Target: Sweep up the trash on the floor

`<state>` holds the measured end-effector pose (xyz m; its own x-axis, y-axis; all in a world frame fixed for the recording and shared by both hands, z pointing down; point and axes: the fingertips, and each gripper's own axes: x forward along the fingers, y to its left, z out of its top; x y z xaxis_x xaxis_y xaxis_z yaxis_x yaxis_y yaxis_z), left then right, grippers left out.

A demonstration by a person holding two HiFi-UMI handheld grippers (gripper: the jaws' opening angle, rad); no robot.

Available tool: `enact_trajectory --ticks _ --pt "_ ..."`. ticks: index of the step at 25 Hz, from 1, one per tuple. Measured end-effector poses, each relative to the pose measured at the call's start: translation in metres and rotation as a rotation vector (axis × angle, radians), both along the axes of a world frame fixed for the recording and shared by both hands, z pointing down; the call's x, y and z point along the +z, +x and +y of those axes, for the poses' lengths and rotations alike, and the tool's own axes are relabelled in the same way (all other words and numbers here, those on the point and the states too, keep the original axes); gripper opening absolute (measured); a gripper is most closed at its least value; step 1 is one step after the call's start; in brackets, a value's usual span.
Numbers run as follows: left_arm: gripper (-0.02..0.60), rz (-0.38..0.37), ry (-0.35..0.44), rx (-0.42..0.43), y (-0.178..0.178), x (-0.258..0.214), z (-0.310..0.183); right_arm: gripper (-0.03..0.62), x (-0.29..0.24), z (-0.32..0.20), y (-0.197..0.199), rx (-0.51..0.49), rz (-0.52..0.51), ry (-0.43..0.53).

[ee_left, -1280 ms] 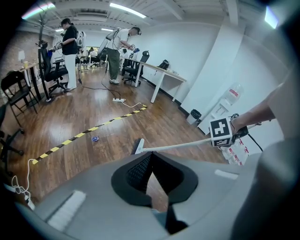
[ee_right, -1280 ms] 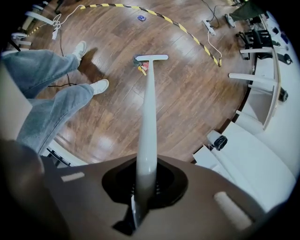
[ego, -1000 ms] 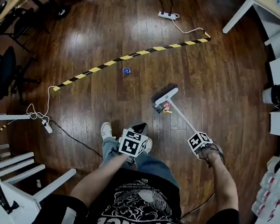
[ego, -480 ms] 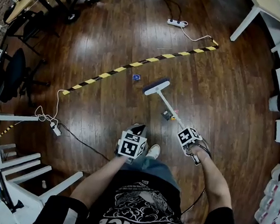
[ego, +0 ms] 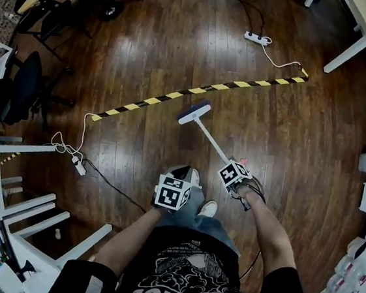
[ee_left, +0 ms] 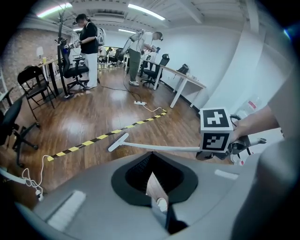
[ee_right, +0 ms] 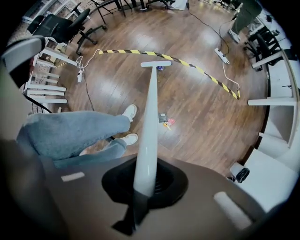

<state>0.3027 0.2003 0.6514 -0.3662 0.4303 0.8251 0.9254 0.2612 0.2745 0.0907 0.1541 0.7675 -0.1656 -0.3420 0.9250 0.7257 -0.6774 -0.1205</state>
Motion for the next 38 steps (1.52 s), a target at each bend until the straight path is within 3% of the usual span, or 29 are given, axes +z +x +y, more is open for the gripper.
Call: enact_trajectory --ticks 9,17,22,38 --pt "0.005 -0.001 0.041 -0.049 0.059 0.014 0.044 0.000 0.016 0.056 0.073 0.018 -0.023 0.066" --pt "0.005 -0.010 0.062 -0.036 0.058 0.024 0.047 0.000 0.026 0.042 0.055 0.079 -0.039 0.137" --pt "0.005 0.004 0.056 -0.001 0.032 0.024 0.035 0.000 0.030 0.011 0.034 0.141 -0.007 0.155" --pt "0.005 0.040 0.013 0.008 -0.098 0.017 -0.046 0.000 0.027 -0.121 -0.110 0.239 0.007 0.190"
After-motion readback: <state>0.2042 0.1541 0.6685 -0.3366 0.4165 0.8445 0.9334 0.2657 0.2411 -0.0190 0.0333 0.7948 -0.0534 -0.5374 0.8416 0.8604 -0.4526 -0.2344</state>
